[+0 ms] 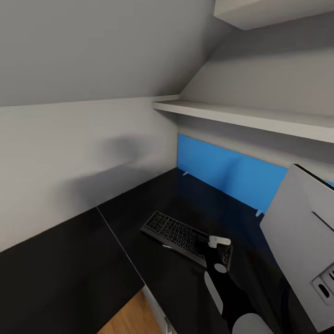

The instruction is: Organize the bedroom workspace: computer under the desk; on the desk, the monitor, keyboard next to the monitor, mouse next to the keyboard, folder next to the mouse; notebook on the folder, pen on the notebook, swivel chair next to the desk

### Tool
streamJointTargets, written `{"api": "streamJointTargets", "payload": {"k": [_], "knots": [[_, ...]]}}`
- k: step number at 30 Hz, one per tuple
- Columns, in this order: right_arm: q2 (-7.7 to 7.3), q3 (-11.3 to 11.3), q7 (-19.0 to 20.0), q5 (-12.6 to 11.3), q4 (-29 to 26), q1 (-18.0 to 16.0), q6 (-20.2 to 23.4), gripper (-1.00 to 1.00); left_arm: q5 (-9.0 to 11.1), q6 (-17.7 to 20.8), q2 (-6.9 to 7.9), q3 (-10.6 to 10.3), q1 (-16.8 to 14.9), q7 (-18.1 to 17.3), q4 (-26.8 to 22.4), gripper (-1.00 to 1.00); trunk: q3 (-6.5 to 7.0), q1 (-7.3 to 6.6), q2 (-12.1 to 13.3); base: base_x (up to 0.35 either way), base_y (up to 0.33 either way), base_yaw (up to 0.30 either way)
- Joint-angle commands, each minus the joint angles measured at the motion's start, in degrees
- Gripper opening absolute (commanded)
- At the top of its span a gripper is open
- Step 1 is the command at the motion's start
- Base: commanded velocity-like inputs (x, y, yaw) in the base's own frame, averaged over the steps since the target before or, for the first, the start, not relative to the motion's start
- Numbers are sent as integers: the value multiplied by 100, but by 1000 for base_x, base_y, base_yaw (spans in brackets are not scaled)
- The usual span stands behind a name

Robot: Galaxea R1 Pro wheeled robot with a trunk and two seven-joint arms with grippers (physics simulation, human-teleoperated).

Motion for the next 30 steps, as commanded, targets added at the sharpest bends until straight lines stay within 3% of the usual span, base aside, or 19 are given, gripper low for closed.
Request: {"api": "streamJointTargets", "payload": {"k": [1,30], "knots": [[-3,16,-30,-27,3,-4,-21,100,26,-19,0,-20,-4,22,4,100,-6,0,-4,14,0,0],[-2,16,-30,-28,3,-5,-21,100,26,-19,0,-20,-4,21,4,100,-6,0,-4,1,0,0]]}}
